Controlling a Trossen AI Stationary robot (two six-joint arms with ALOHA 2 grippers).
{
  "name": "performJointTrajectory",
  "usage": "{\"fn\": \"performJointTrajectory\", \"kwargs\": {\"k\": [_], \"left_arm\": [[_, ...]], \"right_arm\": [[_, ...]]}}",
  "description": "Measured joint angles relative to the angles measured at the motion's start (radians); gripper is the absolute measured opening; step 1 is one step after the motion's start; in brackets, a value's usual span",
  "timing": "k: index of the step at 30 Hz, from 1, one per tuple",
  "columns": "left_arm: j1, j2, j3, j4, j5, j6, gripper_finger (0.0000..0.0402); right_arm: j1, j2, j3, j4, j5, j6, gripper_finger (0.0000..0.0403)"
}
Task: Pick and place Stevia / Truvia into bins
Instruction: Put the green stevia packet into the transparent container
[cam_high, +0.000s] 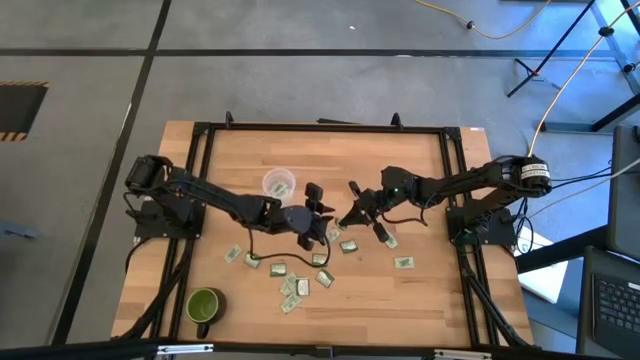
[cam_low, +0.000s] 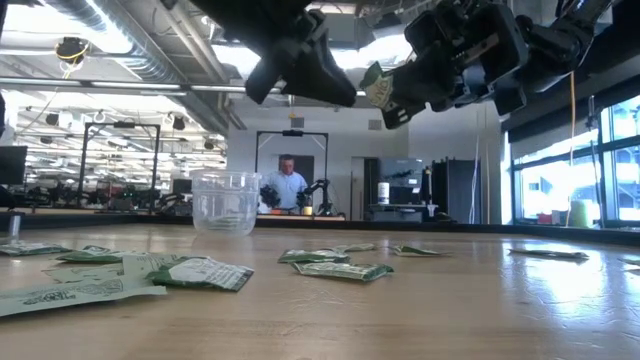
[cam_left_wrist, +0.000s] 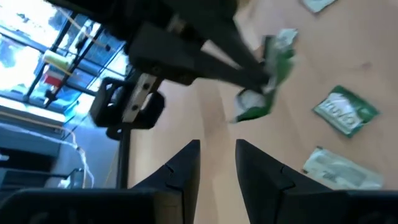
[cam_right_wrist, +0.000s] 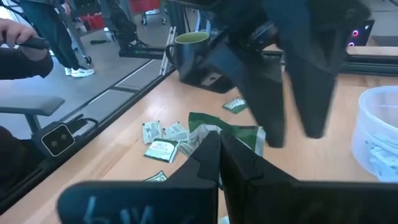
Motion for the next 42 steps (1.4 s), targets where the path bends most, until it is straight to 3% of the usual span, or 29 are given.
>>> {"fn": "performJointTrajectory", "kwargs": {"k": [14,30,42], "left_arm": [[-0.022,0.000,0.000,0.060,0.071,0.007,0.0090],[-0.026,0.000,0.000,0.058,0.063,0.004,0.0091],[-0.030,0.000,0.000,0.036,0.071,-0.023,0.0140]], "right_arm": [[0.000,0.000,0.000,0.005,-0.002,0.003,0.0006],[0.000,0.000,0.000,0.006,0.002,0.003,0.0006],[-0.001,0.000,0.000,0.007,0.005,0.004,0.0006]]}}
